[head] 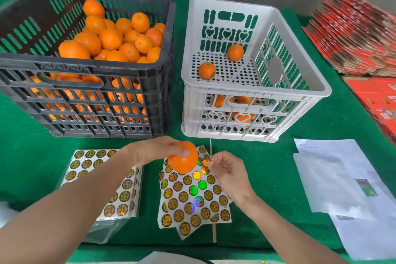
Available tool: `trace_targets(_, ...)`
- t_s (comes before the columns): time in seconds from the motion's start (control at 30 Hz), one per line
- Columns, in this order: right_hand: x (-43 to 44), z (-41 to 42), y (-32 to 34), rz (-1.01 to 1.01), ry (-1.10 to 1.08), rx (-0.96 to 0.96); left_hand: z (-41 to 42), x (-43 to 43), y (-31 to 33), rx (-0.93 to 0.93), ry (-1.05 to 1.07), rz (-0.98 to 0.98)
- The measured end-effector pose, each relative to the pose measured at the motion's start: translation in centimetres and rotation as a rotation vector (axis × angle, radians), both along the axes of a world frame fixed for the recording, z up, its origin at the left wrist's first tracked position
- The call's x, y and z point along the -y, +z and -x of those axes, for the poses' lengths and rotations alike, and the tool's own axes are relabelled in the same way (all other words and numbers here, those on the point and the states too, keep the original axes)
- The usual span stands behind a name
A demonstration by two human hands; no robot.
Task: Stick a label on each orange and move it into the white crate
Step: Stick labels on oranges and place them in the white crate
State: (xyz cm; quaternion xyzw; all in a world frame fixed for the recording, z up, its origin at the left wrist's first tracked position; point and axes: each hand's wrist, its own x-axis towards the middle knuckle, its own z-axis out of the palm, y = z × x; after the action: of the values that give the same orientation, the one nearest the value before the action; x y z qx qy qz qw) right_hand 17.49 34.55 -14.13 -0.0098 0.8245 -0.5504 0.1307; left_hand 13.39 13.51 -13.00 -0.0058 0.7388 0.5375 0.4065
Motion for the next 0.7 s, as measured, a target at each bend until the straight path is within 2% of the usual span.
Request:
trace_targets(0.1, -0.5, 0.9, 1.3, 0.101, -0.041, 0.086, -0.5, 0.3, 0.3, -0.117, 0.097, -0.084)
trace_targets(0.23, -0.8, 2.0, 4.7, 0.251, 0.047, 0.037, -1.7, 0.3, 0.4, -0.095, 0.235, -0.461)
trace_targets(0.3, -0.5, 2.1, 6.1, 0.259, 0.150, -0.010, -2.2, -0.3, 1.0, -0.097, 0.290, -0.561)
trace_targets(0.47, 0.5, 1.6, 7.6, 0.060, 0.318, -0.137, -2.9, -1.4, 2.2, -0.043, 0.397, -0.811)
trace_targets(0.57, 1.1, 1.5, 7.9, -0.065, 0.337, -0.204, -3.1, -1.7, 2.7, 0.013, 0.505, -0.859)
trace_targets(0.7, 1.5, 1.7, 8.1, -0.181, 0.363, -0.285, -3.3, -1.9, 3.3, 0.039, 0.529, -0.841)
